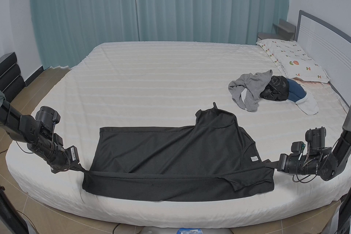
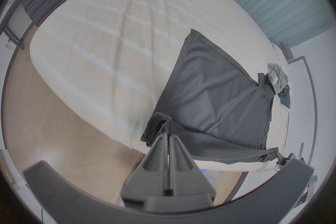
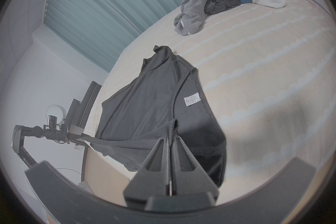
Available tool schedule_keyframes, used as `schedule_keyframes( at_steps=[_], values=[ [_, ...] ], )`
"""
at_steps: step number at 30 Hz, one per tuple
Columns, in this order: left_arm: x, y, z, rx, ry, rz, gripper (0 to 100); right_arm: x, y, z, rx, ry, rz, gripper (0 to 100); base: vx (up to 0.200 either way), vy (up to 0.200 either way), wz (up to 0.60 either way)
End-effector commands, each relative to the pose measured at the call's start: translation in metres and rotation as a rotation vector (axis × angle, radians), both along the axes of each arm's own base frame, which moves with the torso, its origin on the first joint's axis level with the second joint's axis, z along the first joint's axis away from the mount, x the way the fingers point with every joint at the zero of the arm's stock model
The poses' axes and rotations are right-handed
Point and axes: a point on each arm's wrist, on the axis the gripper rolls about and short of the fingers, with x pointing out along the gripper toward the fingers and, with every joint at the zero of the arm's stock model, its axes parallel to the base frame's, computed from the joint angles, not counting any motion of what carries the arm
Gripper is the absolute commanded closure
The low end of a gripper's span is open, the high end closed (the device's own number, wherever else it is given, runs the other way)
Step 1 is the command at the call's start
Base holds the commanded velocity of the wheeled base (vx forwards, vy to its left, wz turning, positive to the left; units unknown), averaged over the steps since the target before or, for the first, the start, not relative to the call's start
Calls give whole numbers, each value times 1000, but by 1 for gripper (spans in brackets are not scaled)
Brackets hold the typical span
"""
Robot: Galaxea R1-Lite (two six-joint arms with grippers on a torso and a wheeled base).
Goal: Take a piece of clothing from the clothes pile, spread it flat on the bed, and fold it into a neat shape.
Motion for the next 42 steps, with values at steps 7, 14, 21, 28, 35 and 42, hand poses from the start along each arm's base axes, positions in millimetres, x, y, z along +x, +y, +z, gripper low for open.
schedule_keyframes(
  at_steps=[7,14,21,28,35,42],
  values=[
    [45,0,-39,-31,78,55,100,45,3,-34,12,33,-7,100,0,0,0],
    [53,-4,-46,-39,88,69,100,58,3,-42,19,33,-14,100,0,0,0],
    [58,-6,-50,-46,97,81,0,62,3,-44,26,32,-20,0,0,0,0],
    [59,-3,-48,-59,90,122,0,63,3,-21,101,7,-85,0,0,0,0],
    [55,13,-32,-202,32,178,0,20,37,14,172,60,-177,0,0,0,0],
    [48,32,-24,-346,15,225,0,-6,73,6,235,200,-249,0,0,0,0]
  ],
)
